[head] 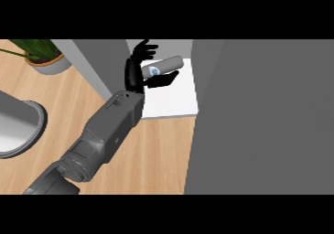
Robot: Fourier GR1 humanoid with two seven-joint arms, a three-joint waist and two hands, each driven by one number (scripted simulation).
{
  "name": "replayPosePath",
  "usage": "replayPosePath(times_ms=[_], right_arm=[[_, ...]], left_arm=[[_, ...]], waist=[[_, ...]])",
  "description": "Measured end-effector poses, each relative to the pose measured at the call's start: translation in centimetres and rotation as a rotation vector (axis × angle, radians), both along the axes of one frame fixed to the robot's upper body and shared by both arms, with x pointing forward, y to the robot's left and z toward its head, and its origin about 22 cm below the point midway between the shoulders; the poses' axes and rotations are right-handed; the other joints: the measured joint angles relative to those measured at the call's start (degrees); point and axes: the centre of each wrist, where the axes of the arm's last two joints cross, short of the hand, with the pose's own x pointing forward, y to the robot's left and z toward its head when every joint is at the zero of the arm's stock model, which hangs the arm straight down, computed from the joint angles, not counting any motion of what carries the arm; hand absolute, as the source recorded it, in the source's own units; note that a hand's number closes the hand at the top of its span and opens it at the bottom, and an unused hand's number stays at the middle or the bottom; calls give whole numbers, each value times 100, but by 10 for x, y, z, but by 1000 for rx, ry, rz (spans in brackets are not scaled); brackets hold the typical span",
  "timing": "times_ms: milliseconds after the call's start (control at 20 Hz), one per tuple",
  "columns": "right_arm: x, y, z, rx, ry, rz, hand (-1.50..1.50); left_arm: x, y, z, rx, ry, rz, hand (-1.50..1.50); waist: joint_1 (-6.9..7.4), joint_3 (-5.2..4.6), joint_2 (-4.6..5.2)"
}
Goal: Pick up the bottled water, place it into the cabinet and close the cabinet
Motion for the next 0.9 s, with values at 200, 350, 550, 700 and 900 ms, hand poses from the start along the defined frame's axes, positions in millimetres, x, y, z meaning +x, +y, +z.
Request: replayPosePath(times_ms=[200, 350, 550, 700, 900], right_arm=[[-1, -1, -2, 0, -2, 2, -150], [0, -1, -2, -2, -10, 9, -150], [0, -4, -1, -17, -9, 6, -150], [1, -4, -1, -11, -13, 5, -150], [0, -4, -1, -1, -9, 0, -150]], left_arm=[[6, 3, 8, -15, -7, 1, -150], [6, 3, 7, -38, -11, 1, -150], [5, 3, 5, -37, -21, -21, -150], [6, 4, 7, -29, -27, -56, -150], [9, -3, 16, -80, -65, -129, -150]], waist=[[-37, 1, 14], [-66, -1, 33], [-65, -1, 33], [-34, 0, 25], [-22, -1, 10]])
